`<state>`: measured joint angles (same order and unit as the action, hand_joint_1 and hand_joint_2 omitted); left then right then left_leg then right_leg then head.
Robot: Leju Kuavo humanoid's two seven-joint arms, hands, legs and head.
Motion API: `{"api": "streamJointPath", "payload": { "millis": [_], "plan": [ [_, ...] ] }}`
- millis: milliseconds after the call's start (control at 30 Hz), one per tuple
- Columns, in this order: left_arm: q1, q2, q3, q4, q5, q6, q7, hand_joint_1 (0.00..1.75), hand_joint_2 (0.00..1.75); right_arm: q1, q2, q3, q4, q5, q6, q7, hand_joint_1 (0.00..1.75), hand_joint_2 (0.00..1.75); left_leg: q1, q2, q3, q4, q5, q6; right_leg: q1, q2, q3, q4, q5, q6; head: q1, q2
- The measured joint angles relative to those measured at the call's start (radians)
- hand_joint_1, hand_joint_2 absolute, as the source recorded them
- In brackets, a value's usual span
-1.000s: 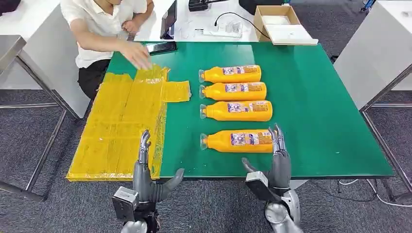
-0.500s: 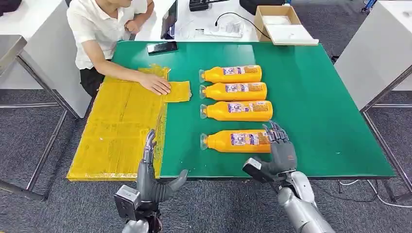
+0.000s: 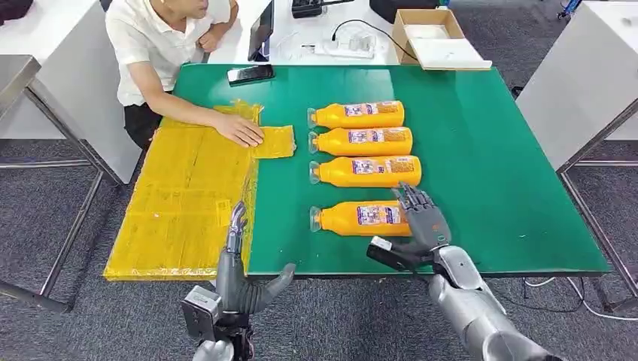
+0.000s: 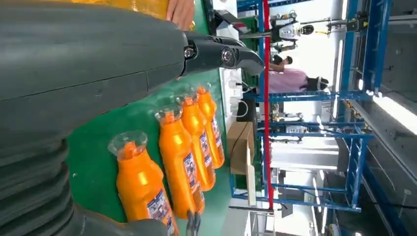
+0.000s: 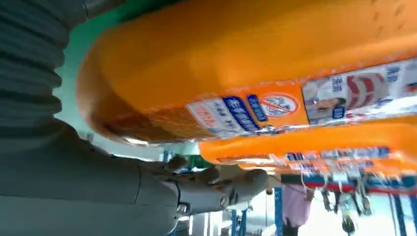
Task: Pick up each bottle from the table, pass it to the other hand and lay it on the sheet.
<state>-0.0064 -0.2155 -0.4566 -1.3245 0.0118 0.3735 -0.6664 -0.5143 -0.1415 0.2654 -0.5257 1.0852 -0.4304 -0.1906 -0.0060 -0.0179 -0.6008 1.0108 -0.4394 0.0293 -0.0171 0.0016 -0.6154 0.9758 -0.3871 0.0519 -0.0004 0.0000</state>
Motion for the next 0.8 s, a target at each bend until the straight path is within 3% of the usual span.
{"api": "streamJointPath", "payload": {
  "millis": [300,367,400,600,800],
  "plan": [
    [0.0,0.0,-0.001,0.0,-0.004,0.0,0.0,0.0,1.75,-0.082,0.0,0.073,0.041,0.03,0.139,0.062,0.0,1.75,0.0,0.001,0.003,0.0,0.0,0.0,0.0,0.0,0.003,0.0,0.001,0.0,0.0,0.0],
    [0.0,0.0,-0.001,0.0,-0.005,-0.002,0.0,0.0,1.75,-0.099,-0.001,0.083,0.044,0.028,0.191,0.074,0.17,1.75,0.0,0.001,0.004,0.0,0.0,0.0,0.0,0.0,0.004,0.0,0.001,0.0,0.0,0.0],
    [0.0,0.0,-0.001,0.0,-0.005,-0.003,0.0,0.0,1.75,-0.11,-0.001,0.088,0.045,0.024,0.228,0.082,1.75,1.75,0.0,0.001,0.005,0.0,0.0,0.0,0.0,0.0,0.005,0.0,0.001,0.0,0.0,0.0],
    [-0.015,0.0,-0.008,0.008,-0.005,-0.014,0.0,0.0,1.75,-0.19,-0.013,0.138,0.083,-0.009,0.555,0.101,1.75,1.75,0.0,0.002,0.012,0.0,0.0,0.0,0.0,0.001,0.01,-0.001,0.0,0.0,0.0,0.0],
    [-0.02,0.0,-0.01,0.015,-0.006,-0.01,0.0,0.0,1.75,-0.216,-0.032,0.174,0.097,-0.044,0.621,0.057,1.75,1.75,0.0,-0.001,0.013,0.0,0.0,0.0,0.0,0.0,0.014,-0.001,0.0,0.0,0.001,0.0]
  ]
}}
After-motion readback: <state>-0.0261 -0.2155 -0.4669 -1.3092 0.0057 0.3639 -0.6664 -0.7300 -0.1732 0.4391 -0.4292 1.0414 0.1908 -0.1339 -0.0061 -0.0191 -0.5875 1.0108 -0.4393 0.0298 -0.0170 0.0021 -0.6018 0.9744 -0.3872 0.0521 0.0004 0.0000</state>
